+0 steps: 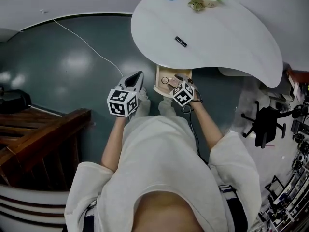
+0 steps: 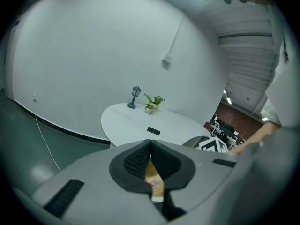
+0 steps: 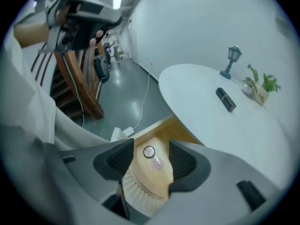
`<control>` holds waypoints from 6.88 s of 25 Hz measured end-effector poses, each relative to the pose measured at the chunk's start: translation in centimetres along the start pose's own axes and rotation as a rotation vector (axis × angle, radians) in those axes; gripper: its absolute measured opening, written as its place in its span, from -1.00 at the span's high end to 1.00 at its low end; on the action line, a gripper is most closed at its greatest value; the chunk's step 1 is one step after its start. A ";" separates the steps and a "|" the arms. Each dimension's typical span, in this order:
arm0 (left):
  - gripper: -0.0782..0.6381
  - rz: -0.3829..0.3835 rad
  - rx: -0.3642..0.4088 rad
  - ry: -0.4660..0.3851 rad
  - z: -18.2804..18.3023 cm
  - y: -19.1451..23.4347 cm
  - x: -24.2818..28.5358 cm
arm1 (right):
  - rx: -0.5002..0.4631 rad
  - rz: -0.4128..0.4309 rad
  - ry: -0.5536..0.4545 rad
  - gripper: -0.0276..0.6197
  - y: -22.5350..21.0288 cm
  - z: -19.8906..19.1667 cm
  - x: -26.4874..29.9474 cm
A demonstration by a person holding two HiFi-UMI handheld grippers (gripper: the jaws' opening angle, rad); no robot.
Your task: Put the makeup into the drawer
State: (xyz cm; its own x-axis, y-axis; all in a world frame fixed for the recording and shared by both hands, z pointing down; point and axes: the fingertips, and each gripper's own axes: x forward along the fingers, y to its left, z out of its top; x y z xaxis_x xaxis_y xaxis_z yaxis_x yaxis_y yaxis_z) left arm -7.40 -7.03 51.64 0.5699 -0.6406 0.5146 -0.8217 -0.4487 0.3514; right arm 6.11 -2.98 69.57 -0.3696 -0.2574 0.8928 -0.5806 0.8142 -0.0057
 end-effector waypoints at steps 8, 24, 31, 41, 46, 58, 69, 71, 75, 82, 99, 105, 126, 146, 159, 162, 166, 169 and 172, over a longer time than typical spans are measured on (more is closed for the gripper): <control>0.75 -0.043 0.035 -0.011 1.2 -1.4 0.5 | 0.544 0.036 -0.322 0.17 -2.8 2.9 -4.1; 0.75 -0.037 0.029 -0.013 1.5 -1.3 0.3 | 0.588 -0.103 -0.388 0.17 -11.1 4.8 -5.7; 0.75 -0.001 0.003 -0.006 1.4 -0.2 0.2 | 0.491 -0.141 -0.333 0.17 -16.1 6.9 -3.7; 0.75 0.082 -0.052 -0.003 1.3 3.3 -0.8 | 0.353 -0.158 -0.214 0.21 -20.5 8.5 0.0; 0.75 0.105 -0.068 -0.001 1.2 4.5 -1.1 | 0.295 -0.127 -0.147 0.27 -20.9 8.6 1.8; 0.75 0.106 -0.072 -0.002 1.2 4.6 -1.1 | 0.261 -0.125 -0.084 0.61 -20.8 9.1 1.6; 0.75 0.096 -0.054 -0.012 1.4 3.6 -1.3 | 0.314 -0.114 -0.115 0.63 -19.7 8.5 0.5; 0.75 0.088 -0.053 -0.011 1.3 3.3 -1.1 | 0.328 -0.095 -0.142 0.63 -18.9 8.0 0.3; 0.75 0.058 -0.043 -0.002 1.2 2.2 -0.5 | 0.362 -0.093 -0.192 0.63 -17.2 7.0 -1.5; 0.75 0.003 -0.017 0.011 1.1 0.2 1.0 | 0.415 -0.087 -0.243 0.63 -13.1 4.3 -4.0; 0.75 -0.032 -0.026 0.034 0.1 -1.7 3.1 | 0.265 0.015 -0.163 0.63 -4.9 -0.3 -3.9; 0.75 -0.003 -0.055 0.041 -0.7 -0.8 2.7 | -0.003 0.073 -0.035 0.63 -3.1 -0.7 -1.7; 0.75 0.093 -0.183 0.122 -6.1 3.4 1.4 | -0.527 0.222 0.294 0.63 -0.6 -5.3 9.5; 0.75 0.128 -0.231 0.202 -9.6 6.4 1.1 | -0.509 0.211 0.453 0.61 -1.5 -9.9 17.2; 0.75 0.121 -0.227 0.205 -10.2 6.0 0.7 | -0.482 0.198 0.435 0.37 -1.5 -9.8 16.9; 0.75 0.112 -0.219 0.199 -10.0 5.7 0.8 | -0.474 0.181 0.412 0.37 -1.5 -9.2 16.2; 0.75 0.094 -0.203 0.190 -9.3 5.3 1.2 | -0.435 0.138 0.349 0.38 -1.9 -7.6 14.6; 0.75 0.077 -0.182 0.181 -8.6 4.8 1.5 | -0.367 0.100 0.290 0.45 -2.0 -6.2 13.1; 0.75 0.059 -0.159 0.173 -7.7 4.2 1.7 | -0.234 0.071 0.229 0.51 -2.0 -5.1 11.4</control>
State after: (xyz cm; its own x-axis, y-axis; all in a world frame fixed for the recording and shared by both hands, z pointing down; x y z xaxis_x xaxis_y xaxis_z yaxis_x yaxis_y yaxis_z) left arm -9.94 -5.20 60.05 0.5224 -0.5408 0.6593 -0.8521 -0.3008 0.4284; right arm 6.80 -4.91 82.11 -0.2150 -0.0940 0.9721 -0.3671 0.9302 0.0088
